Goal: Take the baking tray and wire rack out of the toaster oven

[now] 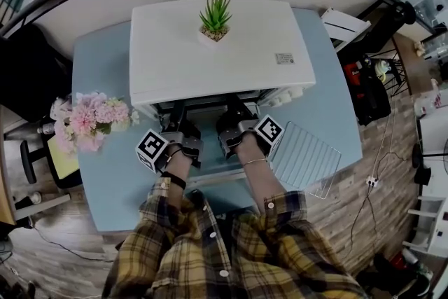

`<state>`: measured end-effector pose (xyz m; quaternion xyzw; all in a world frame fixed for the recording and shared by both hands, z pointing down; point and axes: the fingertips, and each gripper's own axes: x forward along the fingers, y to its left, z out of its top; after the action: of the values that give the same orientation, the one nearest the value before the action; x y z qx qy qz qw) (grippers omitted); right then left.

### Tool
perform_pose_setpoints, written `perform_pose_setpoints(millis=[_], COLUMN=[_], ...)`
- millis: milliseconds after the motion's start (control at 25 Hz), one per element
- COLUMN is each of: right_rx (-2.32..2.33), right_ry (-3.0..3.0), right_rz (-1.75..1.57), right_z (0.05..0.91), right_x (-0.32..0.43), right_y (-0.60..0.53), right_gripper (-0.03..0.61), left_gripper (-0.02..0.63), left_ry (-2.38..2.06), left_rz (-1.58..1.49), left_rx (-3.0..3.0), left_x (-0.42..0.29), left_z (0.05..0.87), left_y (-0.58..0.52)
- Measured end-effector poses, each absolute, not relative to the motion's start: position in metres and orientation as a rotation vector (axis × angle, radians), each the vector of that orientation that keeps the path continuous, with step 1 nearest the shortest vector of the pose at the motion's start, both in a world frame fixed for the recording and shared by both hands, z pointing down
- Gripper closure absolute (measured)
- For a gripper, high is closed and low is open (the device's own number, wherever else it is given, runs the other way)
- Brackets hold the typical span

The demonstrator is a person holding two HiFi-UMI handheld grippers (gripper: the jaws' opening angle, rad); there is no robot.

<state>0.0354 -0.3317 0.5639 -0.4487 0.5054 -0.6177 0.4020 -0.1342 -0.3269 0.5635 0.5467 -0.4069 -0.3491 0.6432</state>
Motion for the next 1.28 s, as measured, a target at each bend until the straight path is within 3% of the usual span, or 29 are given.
perform_pose_setpoints(millis=[120, 240, 280, 1280], right_rx=[-1.128, -1.124, -1.125, -1.056], right_ry=[1.285, 1.273, 1.270, 1.385], right_rz=[-1.565, -1.577, -1.583, -1.657], right_z=[0.564, 0.564, 0.564, 0.542], right_x=[0.035, 0.036, 0.036, 0.038], right_y=[-0.323, -0.313, -0.310, -0.179], right_gripper=[0.555, 0.555, 0.555, 0.560], left_gripper=[0.450, 0.558, 0.565, 0.577], left_ry=[-0.927, -0.936, -0.944, -0.980], left_rz=[-0.803, -0.771, -0.755, -0.710], left_rx=[1.217, 1.199, 1.198, 1.190], left_x=[-0.137, -0.138, -0.137, -0.136], left_z=[0.565, 0.566, 0.567, 0.545], left_y=[-0.325, -0.319, -0.316, -0.179])
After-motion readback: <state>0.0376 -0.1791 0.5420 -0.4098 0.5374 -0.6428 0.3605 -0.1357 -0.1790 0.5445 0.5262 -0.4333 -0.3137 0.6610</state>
